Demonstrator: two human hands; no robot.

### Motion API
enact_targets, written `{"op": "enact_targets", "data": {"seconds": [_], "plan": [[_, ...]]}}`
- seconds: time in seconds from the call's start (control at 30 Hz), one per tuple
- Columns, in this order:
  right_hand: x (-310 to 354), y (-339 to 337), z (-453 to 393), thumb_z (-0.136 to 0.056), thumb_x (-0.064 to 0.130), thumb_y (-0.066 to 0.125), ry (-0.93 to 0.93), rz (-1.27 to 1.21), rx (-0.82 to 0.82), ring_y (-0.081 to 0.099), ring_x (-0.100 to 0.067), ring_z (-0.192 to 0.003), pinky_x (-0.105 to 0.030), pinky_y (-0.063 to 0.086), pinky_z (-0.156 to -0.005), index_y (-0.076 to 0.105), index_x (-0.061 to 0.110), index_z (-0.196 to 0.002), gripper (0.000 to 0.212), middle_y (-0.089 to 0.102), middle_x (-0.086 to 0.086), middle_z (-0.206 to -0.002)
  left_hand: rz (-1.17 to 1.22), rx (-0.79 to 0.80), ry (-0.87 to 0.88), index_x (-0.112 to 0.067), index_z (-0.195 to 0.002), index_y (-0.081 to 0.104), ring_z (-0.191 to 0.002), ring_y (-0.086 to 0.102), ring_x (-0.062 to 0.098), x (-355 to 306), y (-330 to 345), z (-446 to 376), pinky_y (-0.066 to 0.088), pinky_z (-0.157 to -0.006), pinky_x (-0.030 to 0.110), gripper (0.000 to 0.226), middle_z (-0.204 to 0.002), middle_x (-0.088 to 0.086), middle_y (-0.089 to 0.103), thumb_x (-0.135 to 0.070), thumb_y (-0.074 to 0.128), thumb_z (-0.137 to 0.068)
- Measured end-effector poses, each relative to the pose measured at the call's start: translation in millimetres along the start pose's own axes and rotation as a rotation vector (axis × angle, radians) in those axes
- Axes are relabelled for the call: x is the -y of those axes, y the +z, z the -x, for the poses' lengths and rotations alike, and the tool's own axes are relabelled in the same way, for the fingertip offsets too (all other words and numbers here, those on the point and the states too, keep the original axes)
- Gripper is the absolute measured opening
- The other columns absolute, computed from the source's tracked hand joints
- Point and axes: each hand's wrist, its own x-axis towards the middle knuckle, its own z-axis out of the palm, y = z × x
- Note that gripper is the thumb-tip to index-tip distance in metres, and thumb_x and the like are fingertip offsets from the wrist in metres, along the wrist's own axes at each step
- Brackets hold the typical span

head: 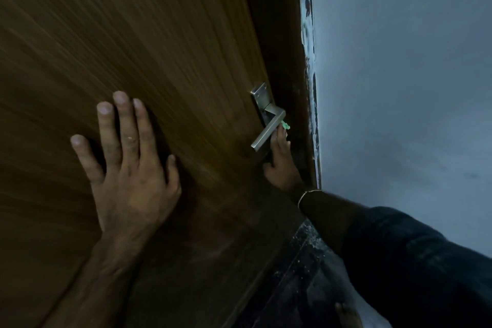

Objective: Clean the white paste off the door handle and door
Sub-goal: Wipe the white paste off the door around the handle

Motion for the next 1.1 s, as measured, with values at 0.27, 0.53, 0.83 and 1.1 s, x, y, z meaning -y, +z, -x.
{"op": "enact_targets", "data": {"seconds": [0.27, 0.53, 0.83, 1.1], "plan": [[20, 28, 6, -0.104, 0.021, 0.043, 0.654, -0.732, -0.299, 0.056, -0.009, -0.084, -0.021, 0.044, -0.071, 0.045, 0.02, -0.146, 0.042, 0.058, 0.001, -0.107, 0.017, 0.024, 0.009, -0.009, -0.161, -0.005, -0.153, -0.022, 0.021, 3, 1, 1, -0.005, -0.118, 0.063, 0.095, -0.168, 0.006, -0.016, -0.042, 0.047, -0.088], [35, 21, 24, -0.098, 0.011, 0.053, 0.582, -0.843, -0.375, 0.061, -0.001, -0.111, -0.02, 0.051, -0.09, 0.059, 0.019, -0.133, 0.037, 0.058, 0.004, -0.137, 0.047, 0.049, -0.023, -0.008, -0.161, -0.003, -0.152, -0.024, 0.02, 0, 1, 0, 0.003, -0.117, 0.069, 0.095, -0.168, 0.007, -0.015, -0.042, 0.048, -0.087], [47, -1, -7, -0.095, 0.001, 0.055, 0.752, -0.958, -0.45, 0.059, -0.024, -0.115, -0.035, 0.051, -0.094, 0.066, 0.003, -0.116, 0.024, 0.065, -0.012, -0.123, -0.033, 0.021, 0.036, -0.007, -0.161, -0.002, -0.154, -0.018, 0.024, 2, -1, 0, -0.02, -0.118, 0.05, 0.094, -0.169, 0.009, -0.013, -0.041, 0.048, -0.088], [101, 26, 24, -0.092, 0.0, 0.059, 0.841, -1.251, -0.356, 0.061, -0.029, -0.112, -0.045, 0.052, -0.1, 0.065, 0.005, -0.117, 0.026, 0.064, -0.016, -0.121, -0.091, -0.041, 0.027, -0.008, -0.161, 0.0, -0.156, -0.011, 0.024, 2, 3, -1, -0.016, -0.12, 0.05, 0.087, -0.169, 0.009, -0.008, -0.039, 0.042, -0.092]]}}
